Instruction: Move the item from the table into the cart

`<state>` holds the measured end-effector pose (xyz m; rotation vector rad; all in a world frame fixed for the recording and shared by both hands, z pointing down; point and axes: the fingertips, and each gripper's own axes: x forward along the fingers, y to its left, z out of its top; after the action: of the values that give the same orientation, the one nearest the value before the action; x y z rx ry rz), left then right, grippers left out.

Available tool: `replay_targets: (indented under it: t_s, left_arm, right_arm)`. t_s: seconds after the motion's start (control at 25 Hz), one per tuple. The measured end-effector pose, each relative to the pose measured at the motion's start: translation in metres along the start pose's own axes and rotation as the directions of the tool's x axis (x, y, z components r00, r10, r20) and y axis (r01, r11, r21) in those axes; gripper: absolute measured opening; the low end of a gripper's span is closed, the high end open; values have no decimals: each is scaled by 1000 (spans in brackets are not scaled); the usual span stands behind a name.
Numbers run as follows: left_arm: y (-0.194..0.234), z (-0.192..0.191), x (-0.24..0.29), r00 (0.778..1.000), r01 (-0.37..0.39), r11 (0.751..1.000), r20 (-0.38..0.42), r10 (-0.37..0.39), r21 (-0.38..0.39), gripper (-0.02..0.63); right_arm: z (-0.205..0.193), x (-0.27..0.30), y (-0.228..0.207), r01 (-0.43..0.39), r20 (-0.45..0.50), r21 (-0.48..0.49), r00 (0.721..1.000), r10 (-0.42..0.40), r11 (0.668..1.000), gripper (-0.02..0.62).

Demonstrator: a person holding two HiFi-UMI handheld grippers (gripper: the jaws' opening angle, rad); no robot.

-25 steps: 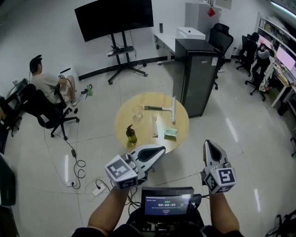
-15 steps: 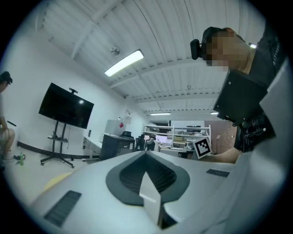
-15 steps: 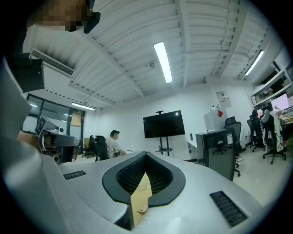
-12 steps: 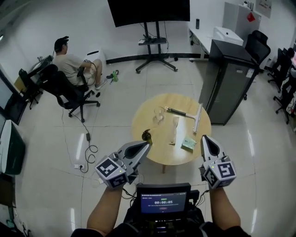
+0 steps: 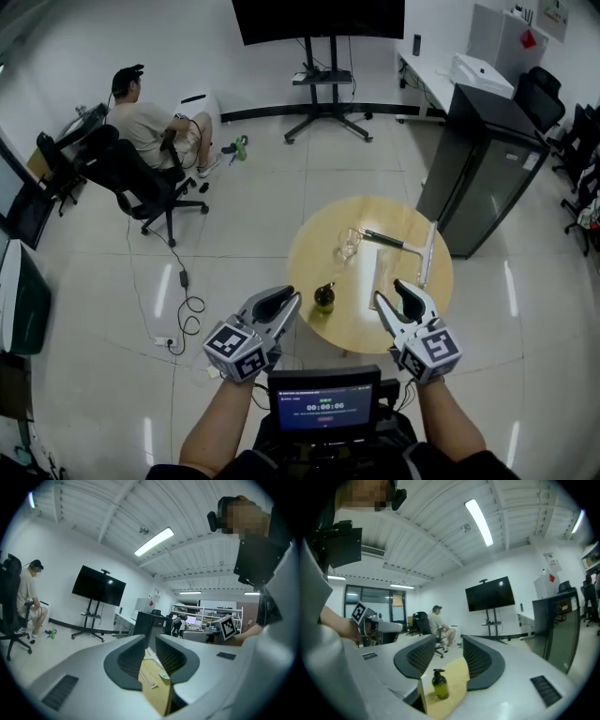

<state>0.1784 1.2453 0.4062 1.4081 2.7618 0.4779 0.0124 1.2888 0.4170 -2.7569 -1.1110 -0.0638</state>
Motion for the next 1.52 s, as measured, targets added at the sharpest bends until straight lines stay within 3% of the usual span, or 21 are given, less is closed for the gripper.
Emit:
replay_targets:
  t_s: [0.04,0.12,0.2,0.36,0.44,0.48,0.64,0.76,1.12,1.36,1.44,1.52]
  left_arm:
    - [18,-5,-1,1000,9,1000,0,-9,-24,99]
    - [54,-12,-4,1000,5,999,9,-5,-46,104]
    - [92,-19,-7,999,-40,999,0,40,-23,104]
    - [151,-44,-3,992,-118,992,-44,116,-42,127]
    - [168,-63,0,988,-145,988,-63,141,-57,139]
    - [174,-73,3,987,-154,986,-66,149,-63,152]
    - [190,-121,17,984,-172,983,-59,168,-69,152]
    - [200,-158,25,979,-192,978,-77,186,-80,152]
    - [224,-220,54,964,-262,960,-64,256,-96,149]
    - [277,-248,42,915,-402,913,-65,398,-68,120]
    - [289,-253,42,909,-416,905,-49,413,-95,117]
    - [298,-256,43,904,-427,893,-41,426,-141,117]
  right_arm:
    - [-11,21,11,-24,-7,34,1000,24,999,222]
    - [-37,56,24,-36,-26,77,999,38,996,240]
    - [-66,88,31,-27,-63,69,998,31,997,326]
    - [-111,142,40,-57,-153,48,986,64,997,390]
    - [-139,161,42,-82,-194,36,977,87,996,390]
    - [-155,168,41,-95,-207,28,973,99,995,441]
    - [-226,189,35,-146,-241,-1,960,141,989,443]
    - [-270,205,26,-145,-232,-5,963,140,989,529]
    - [-334,235,10,-240,-175,1,956,236,971,529]
    - [-343,255,22,-303,-135,-30,945,296,953,528]
    - [-346,258,22,-322,-121,-32,941,316,946,524]
    - [-344,260,24,-336,-117,-41,937,330,941,463]
